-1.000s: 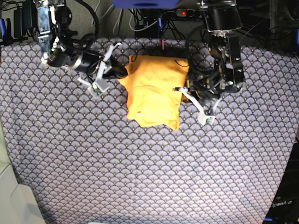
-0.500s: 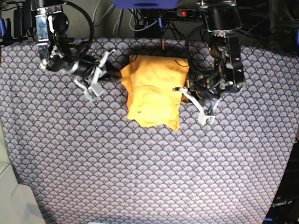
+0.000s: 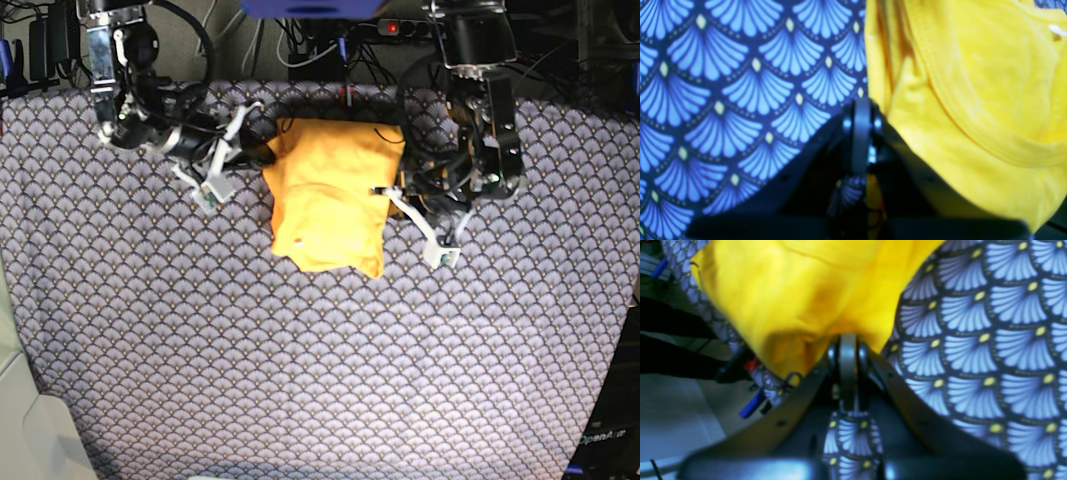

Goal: Fold the T-shirt properly
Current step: 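Push the bundle sides inward with both grippers to square it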

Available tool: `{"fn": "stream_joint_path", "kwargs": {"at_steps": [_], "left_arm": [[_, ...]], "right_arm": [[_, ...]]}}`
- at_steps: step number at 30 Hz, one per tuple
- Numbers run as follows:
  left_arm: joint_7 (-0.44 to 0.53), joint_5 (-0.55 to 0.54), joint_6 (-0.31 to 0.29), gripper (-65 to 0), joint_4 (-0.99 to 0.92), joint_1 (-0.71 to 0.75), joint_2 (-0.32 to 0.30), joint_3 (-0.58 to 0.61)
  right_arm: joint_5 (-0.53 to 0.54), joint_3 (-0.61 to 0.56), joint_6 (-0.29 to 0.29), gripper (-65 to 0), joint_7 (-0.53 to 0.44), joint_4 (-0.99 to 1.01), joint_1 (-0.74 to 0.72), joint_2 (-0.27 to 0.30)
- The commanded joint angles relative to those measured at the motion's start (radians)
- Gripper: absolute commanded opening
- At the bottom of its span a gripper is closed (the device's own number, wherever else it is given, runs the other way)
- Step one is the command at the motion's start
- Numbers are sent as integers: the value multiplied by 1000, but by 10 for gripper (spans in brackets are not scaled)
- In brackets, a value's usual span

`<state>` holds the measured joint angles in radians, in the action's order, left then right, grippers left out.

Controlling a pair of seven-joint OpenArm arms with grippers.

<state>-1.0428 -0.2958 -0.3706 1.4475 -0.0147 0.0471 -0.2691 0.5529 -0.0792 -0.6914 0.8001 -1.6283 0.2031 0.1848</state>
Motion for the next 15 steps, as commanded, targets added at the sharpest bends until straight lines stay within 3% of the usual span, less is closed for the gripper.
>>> {"fn": "stream_joint_path", "kwargs": {"at_steps": [1, 9, 15], "left_arm": [[-3, -3, -1, -650, 19, -12, -2, 0], [-3, -3, -1, -650, 19, -9, -2, -2], [-4, -4, -1, -650, 22, 12, 17, -5]], "right_arm": [[22, -18, -7, -650, -21, -14, -8, -3], [23, -110, -7, -650, -29, -14, -4, -18], [23, -112, -7, -650, -29, -13, -12, -23]]}}
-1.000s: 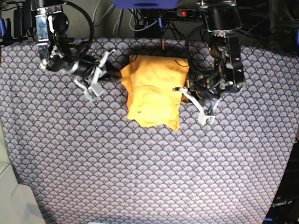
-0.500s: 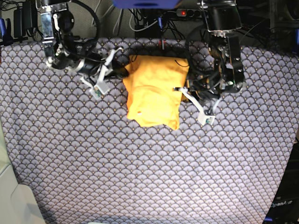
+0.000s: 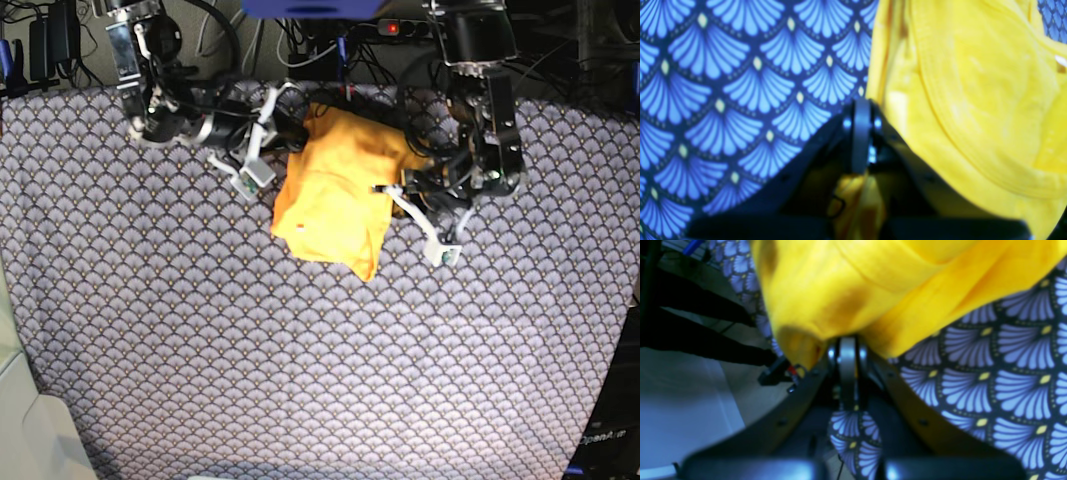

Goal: Fold the T-shirt properly
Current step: 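Push the bundle sides inward with both grippers to square it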

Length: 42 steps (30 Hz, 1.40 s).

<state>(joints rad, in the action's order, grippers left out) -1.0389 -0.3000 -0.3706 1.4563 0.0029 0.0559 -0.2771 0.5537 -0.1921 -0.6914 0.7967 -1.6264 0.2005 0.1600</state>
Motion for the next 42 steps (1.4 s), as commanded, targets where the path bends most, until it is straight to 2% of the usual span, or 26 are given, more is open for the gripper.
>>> {"fn": "stream_joint_path", "kwargs": {"at_steps": [1, 7, 12, 35, 42], "left_arm": [[-8, 0, -1, -650, 14, -5, 14, 2], [-19, 0, -1, -650, 83, 79, 23, 2], [-125, 0, -1, -650, 182, 138, 20, -1], [-122, 2, -1, -650, 205, 156, 23, -1], [-122, 2, -1, -650, 205, 156, 19, -1]], "right_arm": [[22, 3, -7, -650, -26, -15, -11, 2], [22, 4, -7, -650, -24, -15, -9, 10], [22, 4, -7, -650, -24, -15, -6, 11], [27, 9, -7, -650, -16, -13, 14, -18], [27, 7, -7, -650, -16, 64, 7, -17]]}}
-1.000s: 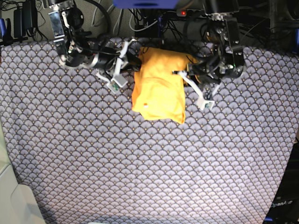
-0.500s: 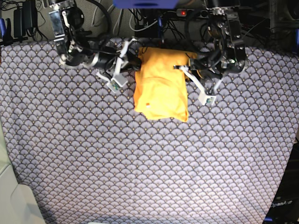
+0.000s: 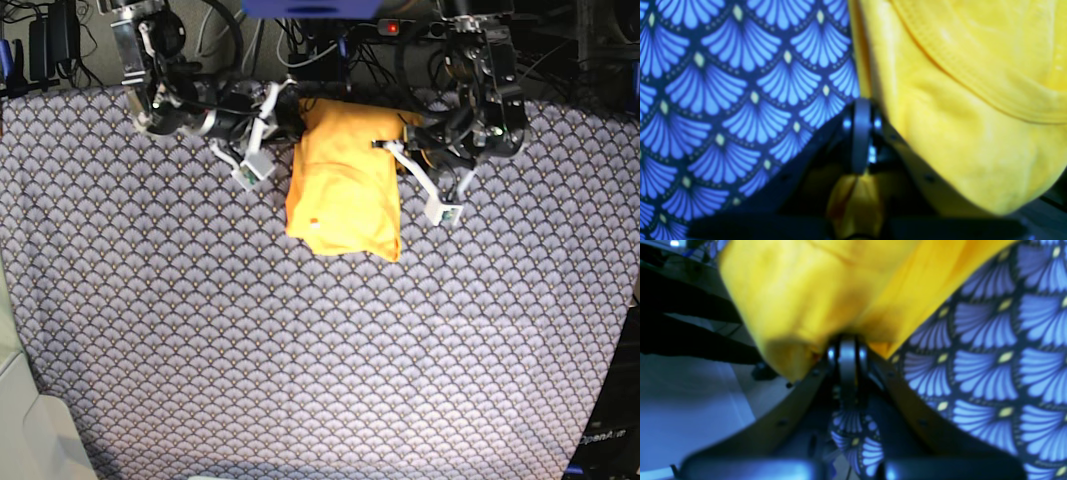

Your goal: Fold the T-shirt properly

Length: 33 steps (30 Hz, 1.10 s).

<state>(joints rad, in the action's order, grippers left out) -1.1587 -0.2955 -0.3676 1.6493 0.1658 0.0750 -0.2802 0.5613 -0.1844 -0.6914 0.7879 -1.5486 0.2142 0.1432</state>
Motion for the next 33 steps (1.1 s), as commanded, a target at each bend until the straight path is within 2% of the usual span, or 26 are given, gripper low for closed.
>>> {"fn": "stream_joint_path", "kwargs": {"at_steps": [1, 8, 14, 19, 26, 29, 33], "left_arm": [[-2, -3, -5, -650, 12, -7, -1, 2], [-2, -3, -5, -650, 12, -8, 3, 2], [-2, -3, -5, -650, 21, -8, -1, 2], [-2, -3, -5, -650, 22, -8, -5, 2], [-13, -3, -12, -650, 87, -12, -7, -120], [-14, -3, -14, -650, 154, -4, -51, -156], [-63, -3, -14, -650, 180, 11, -103, -161]], "right_arm": [[19, 1, -7, -650, -8, 1, -11, 0], [19, 75, -7, -650, -8, 38, -11, 6], [19, 125, -7, -650, -14, 38, -15, 68], [19, 245, -7, -650, -9, -13, -5, 101], [19, 360, -7, -650, -6, -77, 27, 144], [18, 437, -7, -650, -6, -112, 58, 164], [16, 518, -7, -650, -8, -157, 93, 187]]}}
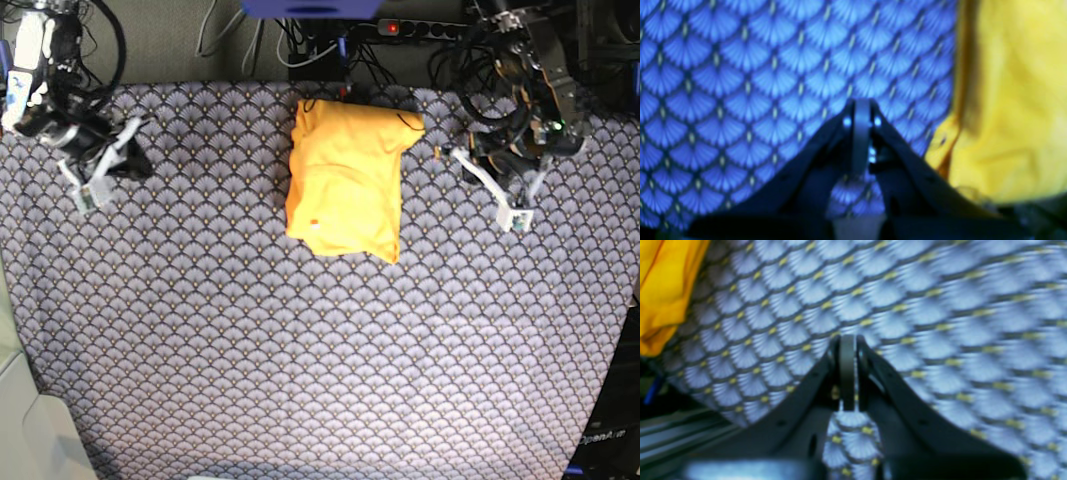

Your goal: Fold the T-shirt properly

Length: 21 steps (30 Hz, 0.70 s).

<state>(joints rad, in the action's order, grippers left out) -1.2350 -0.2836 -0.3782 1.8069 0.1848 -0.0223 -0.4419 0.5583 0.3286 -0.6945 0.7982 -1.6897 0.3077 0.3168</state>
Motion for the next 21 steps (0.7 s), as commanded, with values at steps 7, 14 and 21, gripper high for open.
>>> {"fn": "stream_joint_path", "kwargs": {"at_steps": [7, 14, 21], "left_arm": [[5, -15, -5, -650, 101, 57, -34, -81], [18, -15, -6, -650, 129, 126, -63, -82], [7, -15, -6, -650, 136, 150, -57, -74]], "right_arm": [[18, 154, -4, -650, -21, -25, 86, 37], [18, 226, -4, -650, -24, -25, 170, 69], [18, 241, -4, -650, -24, -36, 207, 66]]}}
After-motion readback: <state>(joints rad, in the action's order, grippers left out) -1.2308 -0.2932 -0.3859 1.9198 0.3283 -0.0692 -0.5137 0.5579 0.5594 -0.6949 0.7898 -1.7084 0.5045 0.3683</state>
